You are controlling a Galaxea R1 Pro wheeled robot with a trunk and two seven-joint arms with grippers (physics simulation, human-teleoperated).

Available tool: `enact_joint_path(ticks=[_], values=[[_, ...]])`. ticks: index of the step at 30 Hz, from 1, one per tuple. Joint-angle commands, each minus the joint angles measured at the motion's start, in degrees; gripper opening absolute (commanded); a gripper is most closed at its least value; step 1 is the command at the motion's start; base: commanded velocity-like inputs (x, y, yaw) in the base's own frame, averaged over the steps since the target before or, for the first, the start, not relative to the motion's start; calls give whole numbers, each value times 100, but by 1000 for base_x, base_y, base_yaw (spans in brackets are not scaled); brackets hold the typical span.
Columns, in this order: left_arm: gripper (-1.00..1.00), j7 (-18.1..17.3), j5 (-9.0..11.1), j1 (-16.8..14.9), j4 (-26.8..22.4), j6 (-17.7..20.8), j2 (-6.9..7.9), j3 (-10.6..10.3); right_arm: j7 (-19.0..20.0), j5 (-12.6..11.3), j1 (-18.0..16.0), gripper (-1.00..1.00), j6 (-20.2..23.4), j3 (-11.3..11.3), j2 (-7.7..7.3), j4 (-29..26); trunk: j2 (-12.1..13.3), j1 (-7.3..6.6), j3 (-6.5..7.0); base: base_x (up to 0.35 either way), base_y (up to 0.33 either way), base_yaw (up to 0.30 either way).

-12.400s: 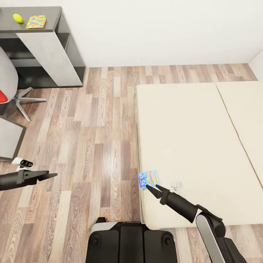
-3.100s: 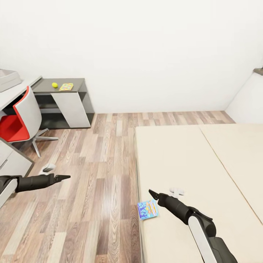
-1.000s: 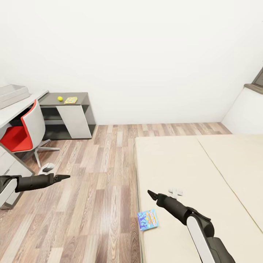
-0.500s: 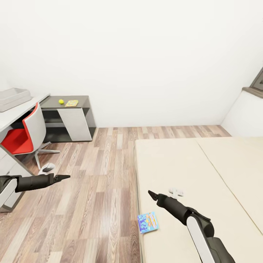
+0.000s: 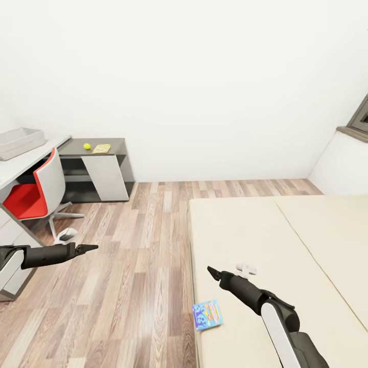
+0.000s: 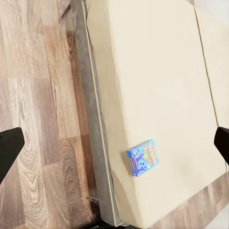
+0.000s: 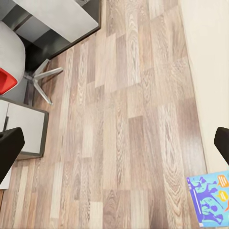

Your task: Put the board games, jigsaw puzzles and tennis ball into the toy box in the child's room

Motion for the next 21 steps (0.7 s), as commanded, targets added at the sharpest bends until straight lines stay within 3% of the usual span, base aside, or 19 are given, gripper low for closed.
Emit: enact_joint_path(ticks=[1,21], values=[[100,-1,26,-6,1,26,6,-14,13,-1,-5,100,30,-8,3,-5,-11,4,-1,0,0,0],[100,-1,20,-6,1,26,6,-14,13,6,0,100,-7,-8,28,-5,-11,4,150,0,3,0]])
